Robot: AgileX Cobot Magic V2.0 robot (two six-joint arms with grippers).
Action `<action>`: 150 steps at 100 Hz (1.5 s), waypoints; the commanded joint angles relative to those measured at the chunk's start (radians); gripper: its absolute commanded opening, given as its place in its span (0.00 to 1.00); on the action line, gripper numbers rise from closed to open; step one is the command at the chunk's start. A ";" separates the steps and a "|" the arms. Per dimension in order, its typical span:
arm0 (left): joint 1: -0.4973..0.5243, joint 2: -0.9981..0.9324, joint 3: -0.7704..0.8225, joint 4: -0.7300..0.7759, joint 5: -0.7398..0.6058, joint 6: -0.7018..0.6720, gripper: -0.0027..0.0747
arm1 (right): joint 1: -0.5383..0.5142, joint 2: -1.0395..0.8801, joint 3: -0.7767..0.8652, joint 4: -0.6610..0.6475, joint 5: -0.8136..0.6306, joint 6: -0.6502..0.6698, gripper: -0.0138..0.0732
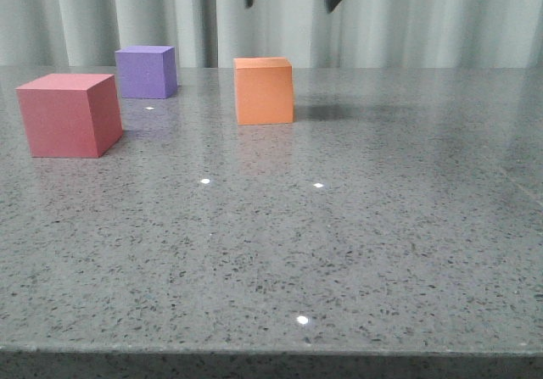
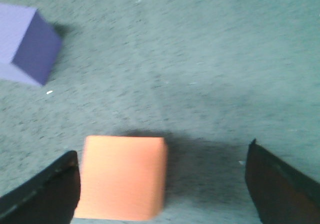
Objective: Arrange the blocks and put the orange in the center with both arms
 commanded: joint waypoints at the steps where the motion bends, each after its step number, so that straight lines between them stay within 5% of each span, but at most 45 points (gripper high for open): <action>1: -0.009 0.007 0.043 -0.001 -0.081 0.000 0.01 | -0.053 -0.104 -0.022 -0.040 0.006 -0.044 0.91; 20: -0.009 0.007 0.043 -0.001 -0.081 0.000 0.01 | -0.169 -0.228 0.134 -0.040 0.034 -0.109 0.91; 60: -0.009 0.007 0.043 -0.001 -0.081 0.000 0.01 | -0.409 -0.703 0.725 -0.040 -0.167 -0.109 0.91; 112: -0.009 0.007 0.043 -0.001 -0.081 0.000 0.01 | -0.421 -1.282 1.337 -0.044 -0.510 -0.109 0.91; 139: -0.009 0.007 0.043 -0.001 -0.081 0.000 0.01 | -0.421 -1.364 1.446 -0.075 -0.672 -0.109 0.90; 150: -0.009 0.007 0.043 -0.001 -0.081 0.000 0.01 | -0.421 -1.364 1.446 -0.075 -0.687 -0.109 0.79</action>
